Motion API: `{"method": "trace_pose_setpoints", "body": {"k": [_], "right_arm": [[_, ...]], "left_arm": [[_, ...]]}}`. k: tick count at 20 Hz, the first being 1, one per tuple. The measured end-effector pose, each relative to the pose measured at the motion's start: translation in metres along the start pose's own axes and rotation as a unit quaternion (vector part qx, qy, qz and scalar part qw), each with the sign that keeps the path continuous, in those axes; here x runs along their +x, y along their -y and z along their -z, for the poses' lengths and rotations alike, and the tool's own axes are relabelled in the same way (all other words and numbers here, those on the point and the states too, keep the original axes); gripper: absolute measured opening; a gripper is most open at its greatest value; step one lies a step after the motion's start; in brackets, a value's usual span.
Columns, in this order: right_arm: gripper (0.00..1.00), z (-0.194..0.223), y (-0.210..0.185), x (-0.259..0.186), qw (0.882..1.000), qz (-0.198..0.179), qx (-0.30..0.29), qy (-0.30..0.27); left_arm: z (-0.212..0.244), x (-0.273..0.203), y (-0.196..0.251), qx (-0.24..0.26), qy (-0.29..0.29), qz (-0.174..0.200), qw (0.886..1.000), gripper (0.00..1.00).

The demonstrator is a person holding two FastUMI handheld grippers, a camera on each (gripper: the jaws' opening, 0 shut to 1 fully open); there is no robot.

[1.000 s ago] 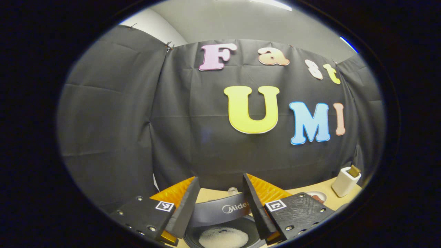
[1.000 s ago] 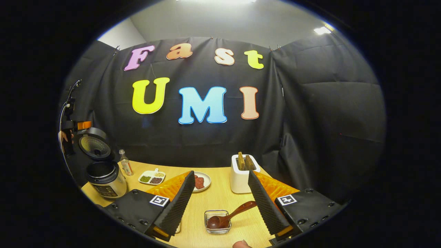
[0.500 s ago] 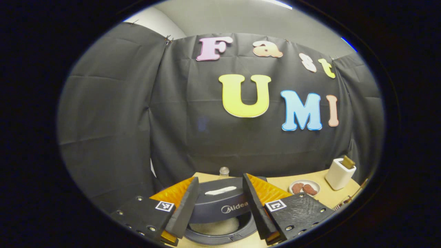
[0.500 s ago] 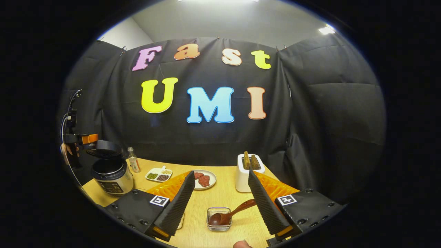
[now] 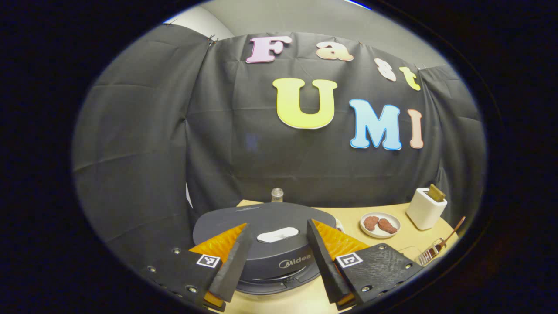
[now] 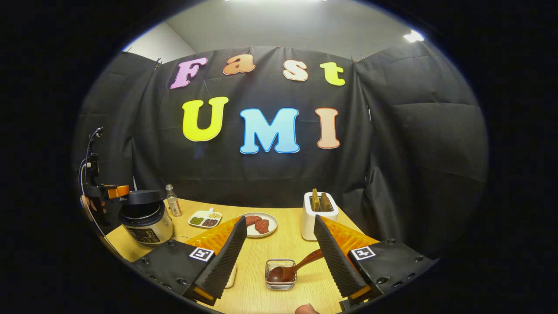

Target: Close the left gripper, press the button to open the rice cooker; take a wooden spoon from the chopstick holder with the right hand, scoop a spoonful of rice and pour it into the rice cooker, then put the wooden spoon back into the chopstick holder.

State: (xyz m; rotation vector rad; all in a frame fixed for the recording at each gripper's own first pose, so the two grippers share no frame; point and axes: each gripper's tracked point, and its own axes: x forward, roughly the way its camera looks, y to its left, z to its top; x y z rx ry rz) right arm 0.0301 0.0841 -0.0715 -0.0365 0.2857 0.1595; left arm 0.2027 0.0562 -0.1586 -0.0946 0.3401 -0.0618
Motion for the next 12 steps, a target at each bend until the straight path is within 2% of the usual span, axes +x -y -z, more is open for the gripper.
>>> {"method": "trace_pose_setpoints", "body": {"k": [12], "right_arm": [[0.98,0.006,-0.020,-0.001,1.000,-0.008,-0.010,-0.006]], "left_arm": [[0.060,-0.003,0.007,0.035,-0.013,0.006,0.999,0.80]]}}
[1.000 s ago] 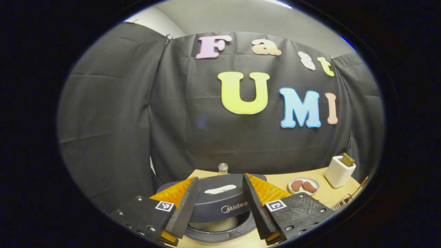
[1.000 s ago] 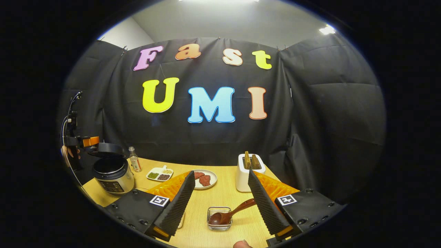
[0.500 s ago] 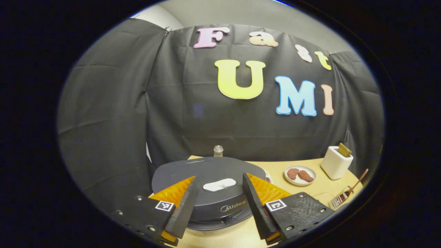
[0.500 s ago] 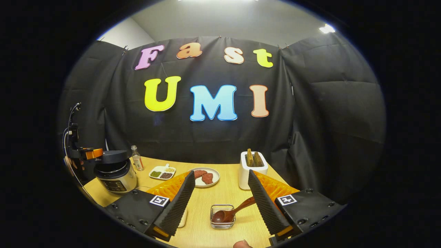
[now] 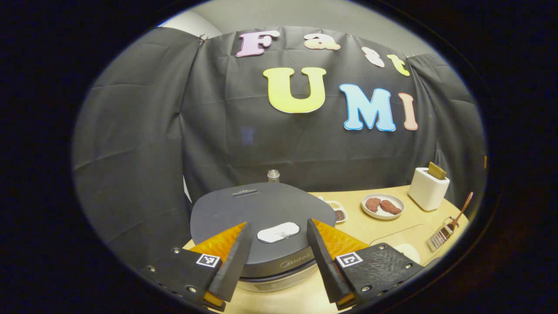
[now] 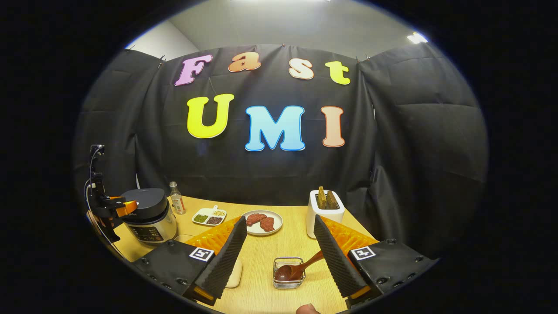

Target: Close the left gripper, press the button to open the rice cooker; take a wooden spoon from the chopstick holder with the right hand, scoop a spoonful of rice and pour it into the rice cooker, then put the wooden spoon back into the chopstick holder.

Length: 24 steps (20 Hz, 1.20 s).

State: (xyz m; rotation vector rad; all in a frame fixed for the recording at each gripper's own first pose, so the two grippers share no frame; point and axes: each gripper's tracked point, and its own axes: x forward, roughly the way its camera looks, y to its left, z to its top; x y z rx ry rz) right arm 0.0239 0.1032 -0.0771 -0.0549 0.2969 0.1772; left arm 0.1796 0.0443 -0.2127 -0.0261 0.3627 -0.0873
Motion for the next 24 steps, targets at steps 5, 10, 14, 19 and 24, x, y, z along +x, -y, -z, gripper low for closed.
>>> {"method": "trace_pose_setpoints", "body": {"k": [5,10,14,19,24], "right_arm": [[0.98,-0.002,0.002,-0.002,1.000,0.004,0.002,0.001],[0.98,-0.006,0.004,-0.007,1.000,0.001,0.007,0.010],[0.98,-0.016,0.009,-0.017,1.000,-0.014,0.011,0.023],[0.98,-0.029,0.030,-0.034,0.998,-0.036,0.012,0.050],[0.98,-0.035,0.044,-0.049,0.995,-0.059,0.006,0.077]], "left_arm": [[0.008,-0.004,0.000,0.003,0.024,-0.002,1.000,0.80],[0.021,-0.001,0.001,0.006,0.013,-0.008,1.000,0.82],[-0.028,-0.021,0.002,0.010,0.042,-0.017,0.999,0.80],[-0.102,-0.105,0.053,0.027,0.127,-0.009,0.992,0.80],[-0.132,-0.177,0.103,0.019,0.160,-0.002,0.987,0.80]]}}
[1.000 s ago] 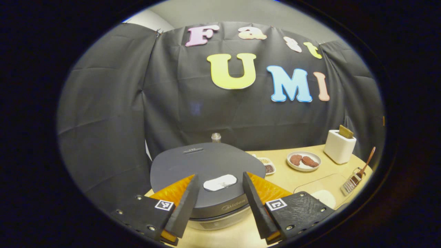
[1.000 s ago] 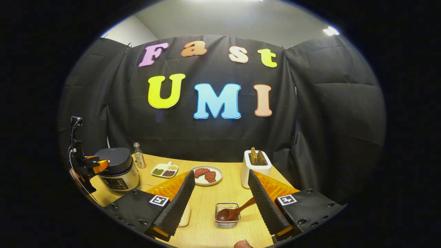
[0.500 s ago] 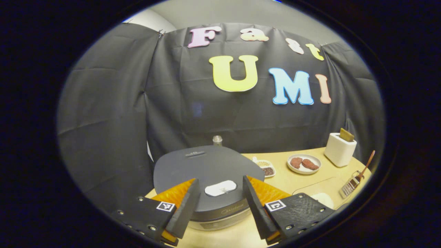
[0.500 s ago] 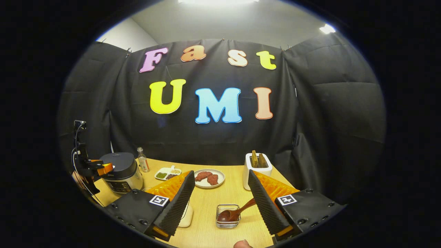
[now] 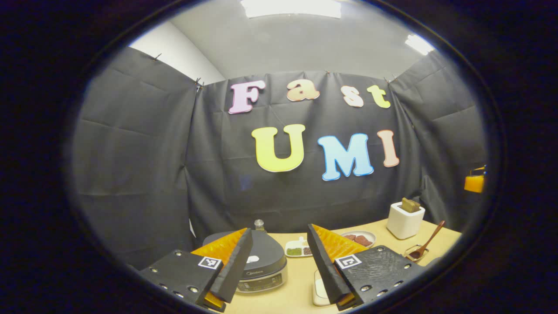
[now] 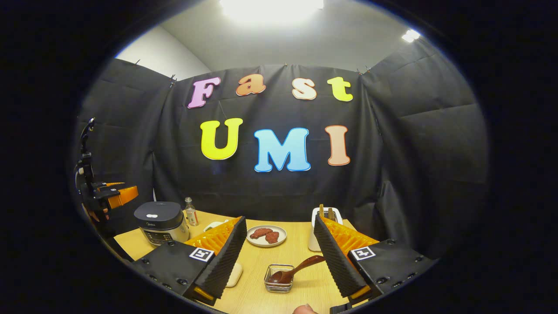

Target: Close the left gripper, press the button to open the rice cooker; take a wooden spoon from the chopstick holder with the right hand, scoop a spoonful of rice and pour it into the rice cooker, then put the wooden spoon back into the chopstick holder.

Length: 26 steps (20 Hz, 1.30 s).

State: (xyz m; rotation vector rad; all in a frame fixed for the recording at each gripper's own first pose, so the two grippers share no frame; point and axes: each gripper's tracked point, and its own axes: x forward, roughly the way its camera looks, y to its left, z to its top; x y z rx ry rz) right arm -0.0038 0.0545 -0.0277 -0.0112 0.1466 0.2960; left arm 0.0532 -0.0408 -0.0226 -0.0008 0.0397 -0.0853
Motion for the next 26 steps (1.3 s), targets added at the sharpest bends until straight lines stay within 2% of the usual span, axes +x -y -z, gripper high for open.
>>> {"method": "trace_pose_setpoints", "body": {"k": [1,2,4,11,23,24,25,26], "right_arm": [[0.93,-0.001,0.000,-0.003,1.000,-0.001,-0.004,0.003],[0.98,-0.003,-0.003,-0.005,1.000,-0.004,-0.005,0.008],[0.98,-0.007,-0.012,-0.011,1.000,-0.010,0.001,0.017],[0.98,-0.022,-0.040,-0.028,0.999,0.003,0.024,0.039],[0.98,-0.037,-0.049,-0.051,0.998,0.024,0.029,0.049],[0.93,-0.038,-0.049,-0.052,0.998,0.026,0.031,0.050],[0.98,-0.040,-0.050,-0.052,0.998,0.027,0.034,0.051],[0.98,-0.040,-0.051,-0.052,0.998,0.028,0.036,0.052]], "left_arm": [[-0.005,-0.010,0.007,-0.001,0.002,0.005,1.000,0.80],[-0.010,-0.019,0.013,-0.003,0.004,0.011,1.000,0.79],[-0.018,-0.032,0.021,-0.002,0.009,0.025,1.000,0.79],[-0.042,-0.059,-0.005,-0.007,0.024,0.029,0.999,0.79],[-0.069,-0.073,-0.018,-0.014,0.056,0.039,0.998,0.79],[-0.070,-0.074,-0.018,-0.016,0.056,0.039,0.998,0.80],[-0.071,-0.074,-0.019,-0.016,0.055,0.040,0.998,0.80],[-0.072,-0.074,-0.020,-0.016,0.055,0.040,0.998,0.79]]}}
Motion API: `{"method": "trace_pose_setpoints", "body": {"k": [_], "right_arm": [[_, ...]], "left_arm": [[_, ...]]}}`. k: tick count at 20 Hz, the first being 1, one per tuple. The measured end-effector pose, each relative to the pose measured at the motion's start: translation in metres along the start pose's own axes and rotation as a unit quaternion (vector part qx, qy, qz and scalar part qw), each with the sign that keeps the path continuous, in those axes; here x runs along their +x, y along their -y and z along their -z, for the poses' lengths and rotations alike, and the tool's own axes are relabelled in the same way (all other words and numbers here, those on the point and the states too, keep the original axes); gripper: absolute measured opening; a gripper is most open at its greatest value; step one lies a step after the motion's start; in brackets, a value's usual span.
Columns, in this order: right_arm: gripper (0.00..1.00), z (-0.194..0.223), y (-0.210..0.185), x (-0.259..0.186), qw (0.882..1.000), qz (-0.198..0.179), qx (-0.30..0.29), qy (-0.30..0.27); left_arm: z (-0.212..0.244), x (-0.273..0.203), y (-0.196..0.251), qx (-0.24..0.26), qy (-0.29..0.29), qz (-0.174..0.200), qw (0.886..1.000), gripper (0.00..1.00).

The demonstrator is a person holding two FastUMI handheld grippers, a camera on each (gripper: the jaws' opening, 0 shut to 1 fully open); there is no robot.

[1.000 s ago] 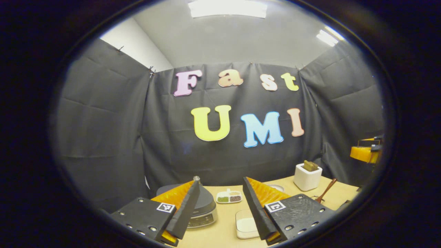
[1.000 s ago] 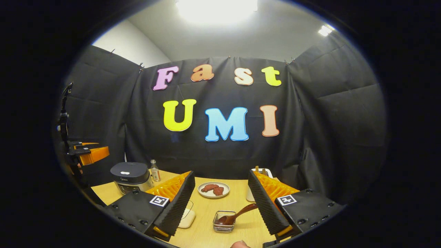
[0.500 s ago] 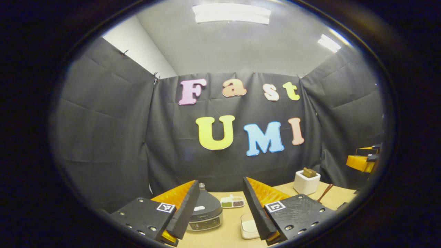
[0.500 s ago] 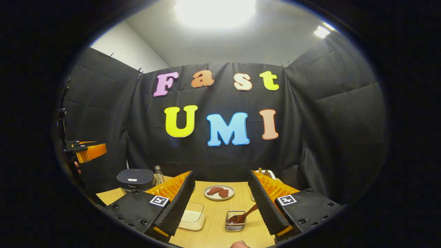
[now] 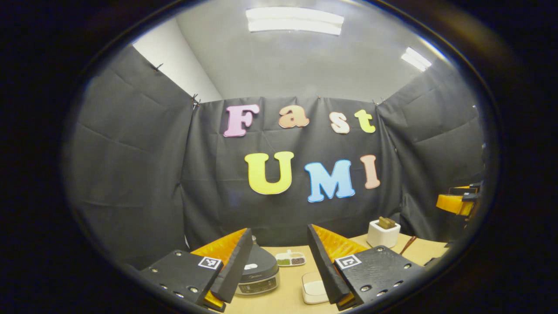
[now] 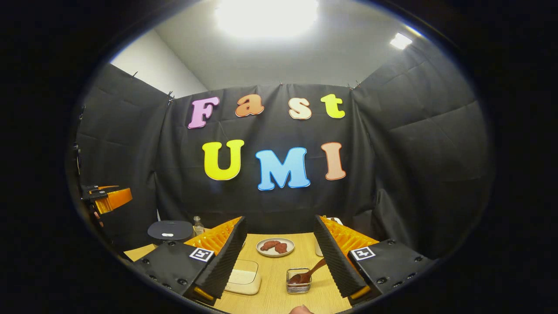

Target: Close the left gripper, press the button to open the rice cooker; take a wooden spoon from the chopstick holder with the right hand, scoop a spoonful of rice and pour it into the rice cooker, then put the wooden spoon back into the chopstick holder.

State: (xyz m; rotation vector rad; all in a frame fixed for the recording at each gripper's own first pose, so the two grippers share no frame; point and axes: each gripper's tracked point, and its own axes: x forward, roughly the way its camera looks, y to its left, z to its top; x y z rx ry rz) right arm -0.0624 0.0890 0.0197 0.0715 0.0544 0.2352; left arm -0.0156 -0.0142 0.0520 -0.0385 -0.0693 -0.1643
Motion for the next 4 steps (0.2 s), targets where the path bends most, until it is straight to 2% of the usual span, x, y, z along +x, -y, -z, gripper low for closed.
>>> {"method": "trace_pose_setpoints", "body": {"k": [4], "right_arm": [[0.98,-0.0027,0.0000,-0.0020,1.000,0.001,0.001,0.009]], "left_arm": [[-0.0068,0.0016,0.0011,0.006,0.004,-0.001,1.000,0.79]]}}
